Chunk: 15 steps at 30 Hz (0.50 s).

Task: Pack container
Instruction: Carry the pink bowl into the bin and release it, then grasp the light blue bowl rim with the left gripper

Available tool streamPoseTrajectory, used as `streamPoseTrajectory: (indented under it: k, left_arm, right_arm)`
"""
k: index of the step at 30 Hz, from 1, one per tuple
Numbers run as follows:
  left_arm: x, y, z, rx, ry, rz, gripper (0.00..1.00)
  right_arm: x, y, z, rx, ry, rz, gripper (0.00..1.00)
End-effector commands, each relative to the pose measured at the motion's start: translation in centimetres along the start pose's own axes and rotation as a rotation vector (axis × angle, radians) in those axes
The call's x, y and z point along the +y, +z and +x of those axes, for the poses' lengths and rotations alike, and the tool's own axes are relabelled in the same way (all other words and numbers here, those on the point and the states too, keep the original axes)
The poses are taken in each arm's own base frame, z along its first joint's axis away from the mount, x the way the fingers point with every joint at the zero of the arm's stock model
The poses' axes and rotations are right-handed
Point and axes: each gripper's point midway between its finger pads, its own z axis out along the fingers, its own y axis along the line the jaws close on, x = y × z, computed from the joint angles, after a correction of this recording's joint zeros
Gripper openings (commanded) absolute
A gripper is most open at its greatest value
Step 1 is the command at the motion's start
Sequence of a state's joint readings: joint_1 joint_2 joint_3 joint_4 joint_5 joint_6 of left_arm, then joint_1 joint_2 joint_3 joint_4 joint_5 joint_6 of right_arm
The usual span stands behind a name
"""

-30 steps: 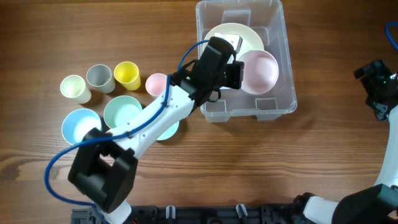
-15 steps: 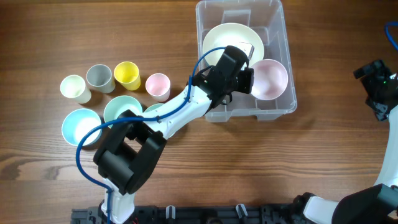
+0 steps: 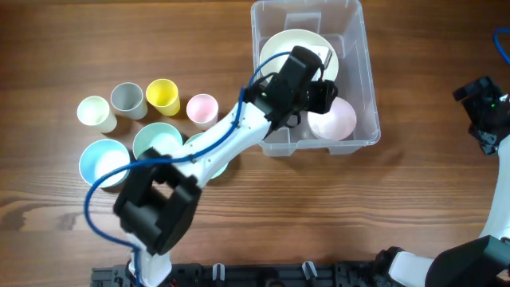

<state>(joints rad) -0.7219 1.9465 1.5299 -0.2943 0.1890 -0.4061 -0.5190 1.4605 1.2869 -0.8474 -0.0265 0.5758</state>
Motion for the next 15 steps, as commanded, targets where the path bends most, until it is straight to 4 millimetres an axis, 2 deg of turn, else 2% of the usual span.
streamPoseTrajectory:
  k: [1, 3, 5, 6, 7, 8, 9, 10, 13, 14, 15]
  left_arm:
    - [1.0, -10.7, -6.2, -0.146, -0.070, -0.086, 0.62]
    - [5.7, -16.4, -6.0, -0.146, -0.167, -0.249, 0.70]
    - [10.9, -21.2, -4.5, -0.131, -0.302, -0.424, 0.75]
    - [14.8, -24.6, -2.9, -0.117, -0.431, -0.545, 0.77]
    - [17.4, -26.8, -1.3, -0.092, -0.538, -0.622, 0.80]
    - [19.5, -28.5, 0.2, -0.068, -0.632, -0.682, 0.91]
    - [22.5, -31.1, 2.6, -0.031, -0.781, -0.771, 1.00]
    - [25.4, -33.2, 4.8, -0.012, -0.906, -0.842, 1.00]
    - [31.8, -36.5, 9.4, -0.041, -1.154, -0.956, 1.00]
    - [33.2, -37.0, 10.7, -0.045, -1.206, -0.975, 1.00]
    - [35.0, -37.4, 13.1, -0.042, -1.289, -0.988, 1.00]
  right_arm:
    - [0.1, 0.1, -0.2, 0.001, 0.013, -0.004, 1.00]
    - [0.1, 0.1, -0.2, 0.002, 0.013, -0.004, 1.00]
    - [0.1, 0.1, -0.2, 0.001, 0.013, -0.004, 1.00]
    - [0.1, 0.1, -0.2, 0.001, 0.013, -0.004, 1.00]
    - [0.1, 0.1, -0.2, 0.001, 0.013, -0.004, 1.00]
    - [0.1, 0.1, -0.2, 0.001, 0.013, -0.004, 1.00]
    - [0.1, 0.1, -0.2, 0.001, 0.013, -0.004, 1.00]
    - [0.1, 0.1, -0.2, 0.001, 0.013, -0.004, 1.00]
    - [0.1, 0.1, -0.2, 0.001, 0.013, -0.004, 1.00]
    - [0.1, 0.1, -0.2, 0.001, 0.013, -0.004, 1.00]
    - [0.1, 0.1, -0.2, 0.001, 0.013, -0.004, 1.00]
